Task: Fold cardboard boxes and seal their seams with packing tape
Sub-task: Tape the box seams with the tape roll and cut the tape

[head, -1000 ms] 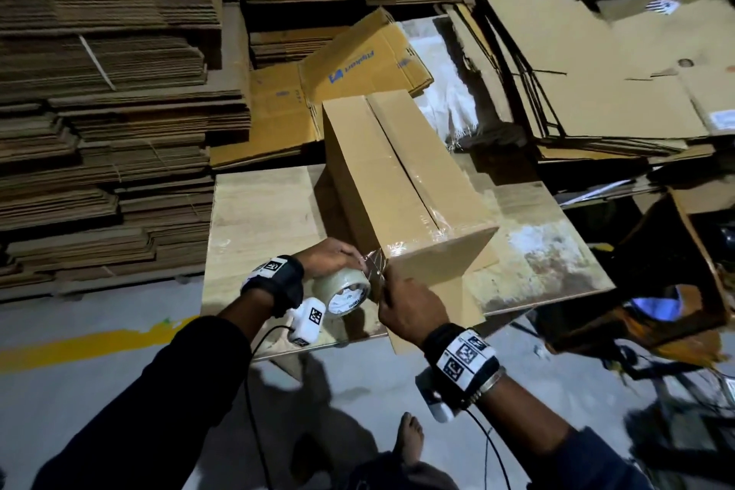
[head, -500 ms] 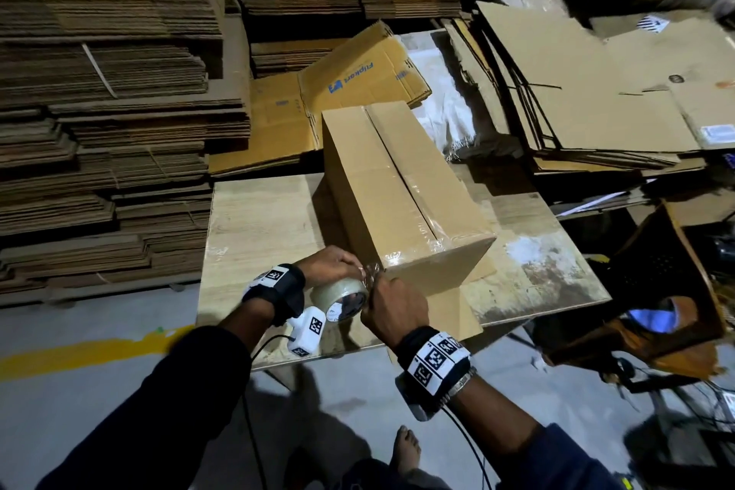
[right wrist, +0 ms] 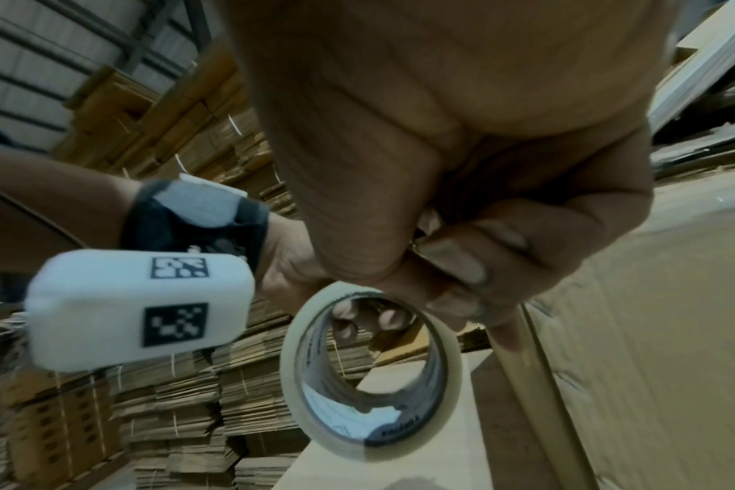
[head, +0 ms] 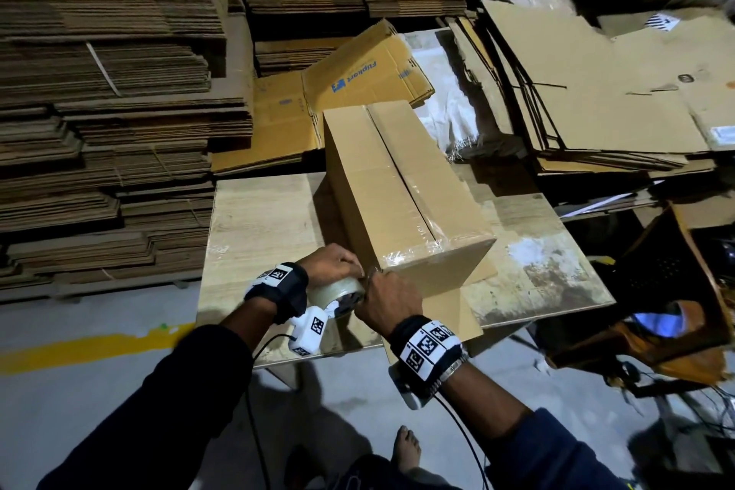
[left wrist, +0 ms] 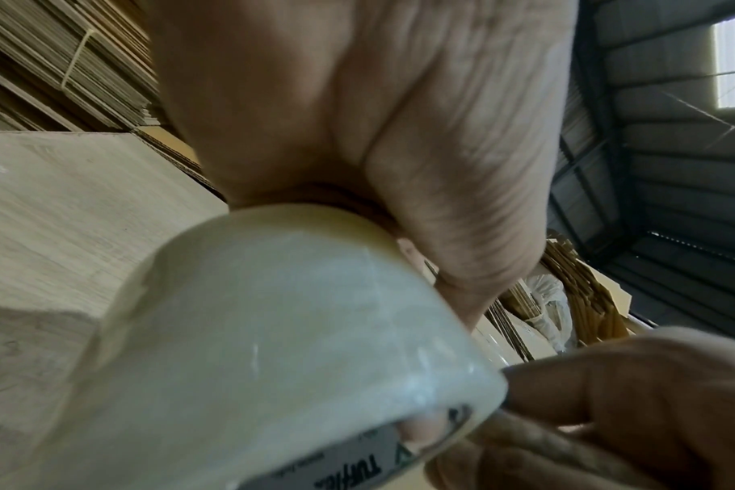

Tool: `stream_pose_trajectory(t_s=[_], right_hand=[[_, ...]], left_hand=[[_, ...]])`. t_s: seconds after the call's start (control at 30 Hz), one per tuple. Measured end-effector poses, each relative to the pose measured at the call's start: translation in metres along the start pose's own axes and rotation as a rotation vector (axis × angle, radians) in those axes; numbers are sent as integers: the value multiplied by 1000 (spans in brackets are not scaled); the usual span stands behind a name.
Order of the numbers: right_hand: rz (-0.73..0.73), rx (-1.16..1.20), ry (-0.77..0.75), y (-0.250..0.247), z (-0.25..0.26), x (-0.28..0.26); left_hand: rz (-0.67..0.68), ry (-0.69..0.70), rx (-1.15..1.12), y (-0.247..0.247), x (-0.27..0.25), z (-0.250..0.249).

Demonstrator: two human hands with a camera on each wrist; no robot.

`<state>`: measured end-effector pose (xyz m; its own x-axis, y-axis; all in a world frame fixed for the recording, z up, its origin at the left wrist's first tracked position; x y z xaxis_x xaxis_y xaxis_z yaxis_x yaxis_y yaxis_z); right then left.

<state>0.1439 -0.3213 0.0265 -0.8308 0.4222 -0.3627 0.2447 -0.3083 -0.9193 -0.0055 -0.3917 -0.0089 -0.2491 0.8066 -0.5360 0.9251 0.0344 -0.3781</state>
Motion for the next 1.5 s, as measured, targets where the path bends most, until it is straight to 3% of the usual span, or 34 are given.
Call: stream_pose_trajectory(t_s=[0.2, 0.4, 0.57, 0.73, 0.83, 1.0, 1.27, 1.5], right_hand=[[59, 94, -14, -2, -11, -7], [228, 180, -21, -4, -29, -24], [109, 245, -79, -17, -41, -17], [-173, 295, -60, -28, -44, 16], [-245, 255, -93, -16, -49, 37], [-262, 105, -80, -1, -55, 53], [-122, -75, -107, 0, -51, 62], [-46, 24, -217, -8, -68, 68]], left_hand=[[-35, -10, 92, -4, -1, 0], [-184, -72, 18, -14, -2, 21], [-219, -78, -15, -15, -7, 35], [-263, -68, -85, -5, -9, 44], [-289, -29, -137, 0, -10, 44], [-345, 1, -215, 8, -13, 40], [-343, -7, -279, 19, -11, 47], [-341, -11, -273, 17, -8, 48]])
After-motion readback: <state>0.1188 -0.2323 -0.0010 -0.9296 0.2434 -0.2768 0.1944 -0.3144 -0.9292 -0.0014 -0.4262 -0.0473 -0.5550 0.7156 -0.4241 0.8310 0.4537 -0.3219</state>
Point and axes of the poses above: each hand's wrist, its own x-axis towards the middle knuckle, its own y-axis out of the palm, z = x × y, the point moved 2 cm from there along x, towards the middle knuckle, and after that the axes turned 12 degrees about z, right-handed, at the moved point
